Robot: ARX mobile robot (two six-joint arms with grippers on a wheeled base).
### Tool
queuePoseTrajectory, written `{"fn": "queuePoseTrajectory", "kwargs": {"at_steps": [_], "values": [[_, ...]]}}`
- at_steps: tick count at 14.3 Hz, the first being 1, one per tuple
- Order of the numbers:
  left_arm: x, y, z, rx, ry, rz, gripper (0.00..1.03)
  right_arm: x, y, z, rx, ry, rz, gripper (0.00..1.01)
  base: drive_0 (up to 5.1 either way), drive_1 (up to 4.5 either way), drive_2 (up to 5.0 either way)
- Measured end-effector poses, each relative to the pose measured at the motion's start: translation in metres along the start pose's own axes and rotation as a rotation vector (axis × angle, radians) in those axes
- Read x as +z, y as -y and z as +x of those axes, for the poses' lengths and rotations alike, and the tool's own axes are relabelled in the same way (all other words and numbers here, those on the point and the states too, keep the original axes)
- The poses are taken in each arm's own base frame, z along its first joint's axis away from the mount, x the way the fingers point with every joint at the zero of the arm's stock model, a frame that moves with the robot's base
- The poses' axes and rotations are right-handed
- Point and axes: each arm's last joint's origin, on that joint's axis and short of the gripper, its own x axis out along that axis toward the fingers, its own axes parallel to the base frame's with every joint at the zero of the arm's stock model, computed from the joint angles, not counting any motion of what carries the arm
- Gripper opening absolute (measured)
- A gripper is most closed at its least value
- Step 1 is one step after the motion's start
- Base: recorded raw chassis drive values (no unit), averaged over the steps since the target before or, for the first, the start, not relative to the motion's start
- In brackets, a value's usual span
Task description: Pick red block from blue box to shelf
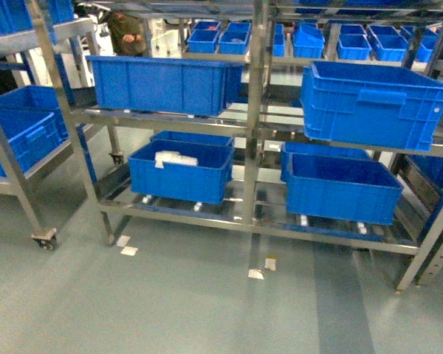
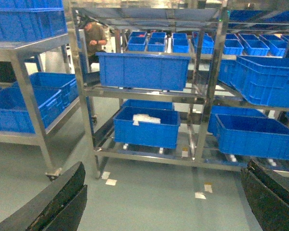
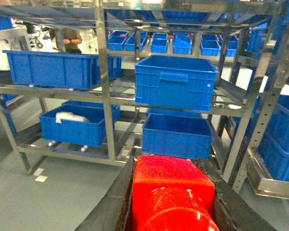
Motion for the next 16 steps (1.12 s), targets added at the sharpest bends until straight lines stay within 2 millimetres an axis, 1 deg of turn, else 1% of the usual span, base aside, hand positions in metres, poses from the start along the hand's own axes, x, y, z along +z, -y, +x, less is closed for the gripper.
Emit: {"fn": "queuePoseTrajectory", "kwargs": {"at_steps": [10, 11, 16], "values": [[0.0, 0.0002, 0.0, -0.002, 0.0, 0.0, 0.98, 0.0, 0.0, 0.0, -0.001, 0.0, 0.0, 0.28, -1.3, -1.28, -1.3], [0.0, 0.0002, 0.0, -0.002, 0.0, 0.0, 0.98, 0.0, 0.0, 0.0, 0.0, 0.0, 0.0, 0.28, 0.0, 0.83, -0.9], [0.0, 0.0002, 0.0, -0.002, 0.0, 0.0, 0.98, -0.0001, 0.0, 0.0, 0.0, -0.001, 0.0, 0.28, 0.0, 4.09, -4.1]]}}
